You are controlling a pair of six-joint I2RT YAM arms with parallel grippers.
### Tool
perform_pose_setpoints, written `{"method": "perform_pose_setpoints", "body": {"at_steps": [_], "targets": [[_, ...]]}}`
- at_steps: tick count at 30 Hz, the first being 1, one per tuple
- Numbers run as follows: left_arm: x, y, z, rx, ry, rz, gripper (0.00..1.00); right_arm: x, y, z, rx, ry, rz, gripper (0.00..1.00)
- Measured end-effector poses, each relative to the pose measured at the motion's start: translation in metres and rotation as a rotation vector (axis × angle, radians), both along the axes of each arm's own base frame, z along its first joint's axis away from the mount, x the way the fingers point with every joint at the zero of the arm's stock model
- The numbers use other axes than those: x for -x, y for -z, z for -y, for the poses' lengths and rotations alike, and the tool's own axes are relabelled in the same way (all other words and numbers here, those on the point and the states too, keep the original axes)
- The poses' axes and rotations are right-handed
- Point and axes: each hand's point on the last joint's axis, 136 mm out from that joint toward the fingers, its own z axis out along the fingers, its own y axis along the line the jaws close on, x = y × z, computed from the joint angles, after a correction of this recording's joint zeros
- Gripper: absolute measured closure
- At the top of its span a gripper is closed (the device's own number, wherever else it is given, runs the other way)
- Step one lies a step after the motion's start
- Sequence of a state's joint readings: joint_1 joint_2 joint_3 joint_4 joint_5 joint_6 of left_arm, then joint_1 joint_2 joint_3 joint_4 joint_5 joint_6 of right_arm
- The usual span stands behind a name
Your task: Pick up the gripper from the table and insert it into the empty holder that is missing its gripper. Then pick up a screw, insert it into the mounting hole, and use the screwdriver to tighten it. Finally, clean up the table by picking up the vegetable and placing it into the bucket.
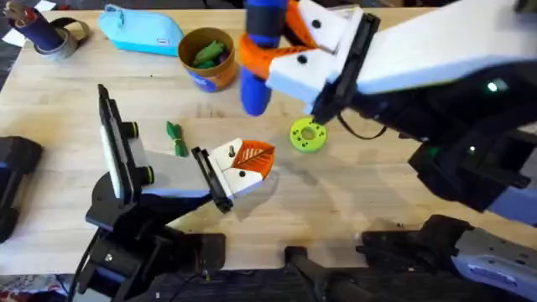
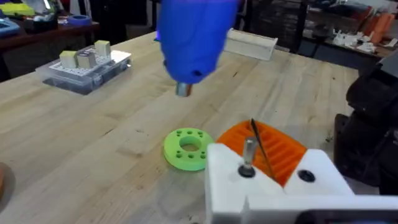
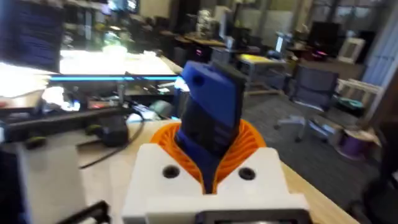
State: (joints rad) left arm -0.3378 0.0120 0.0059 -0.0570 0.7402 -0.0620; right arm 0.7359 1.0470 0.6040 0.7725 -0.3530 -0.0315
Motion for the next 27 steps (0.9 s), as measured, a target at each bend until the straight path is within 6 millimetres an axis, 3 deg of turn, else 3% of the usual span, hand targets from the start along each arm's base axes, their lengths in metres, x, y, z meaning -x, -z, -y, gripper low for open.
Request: {"method": "perform_pose_setpoints", "body": {"at_steps": [5, 11, 19, 24, 27], "targets": [[0.000, 0.000, 0.000, 0.000, 0.000, -0.001, 0.983, -0.059, 0.051, 0.040, 0.172, 0.270, -0.112, 0.953], [0.000, 0.000, 0.000, 0.001, 0.000, -0.001, 0.983, -0.097, 0.117, 0.103, 0.426, 0.499, -0.235, 0.954], [0.000, 0.000, 0.000, 0.000, -0.001, -0.001, 0.983, -0.119, 0.179, 0.171, 0.695, 0.636, -0.323, 0.954], [0.000, 0.000, 0.000, 0.001, 0.000, -0.001, 0.983, -0.108, 0.234, 0.197, 0.940, 0.583, -0.394, 0.953], [0.000, 0.000, 0.000, 0.001, 0.000, -0.001, 0.983, -0.106, 0.252, 0.204, 1.032, 0.545, -0.386, 0.953]]}}
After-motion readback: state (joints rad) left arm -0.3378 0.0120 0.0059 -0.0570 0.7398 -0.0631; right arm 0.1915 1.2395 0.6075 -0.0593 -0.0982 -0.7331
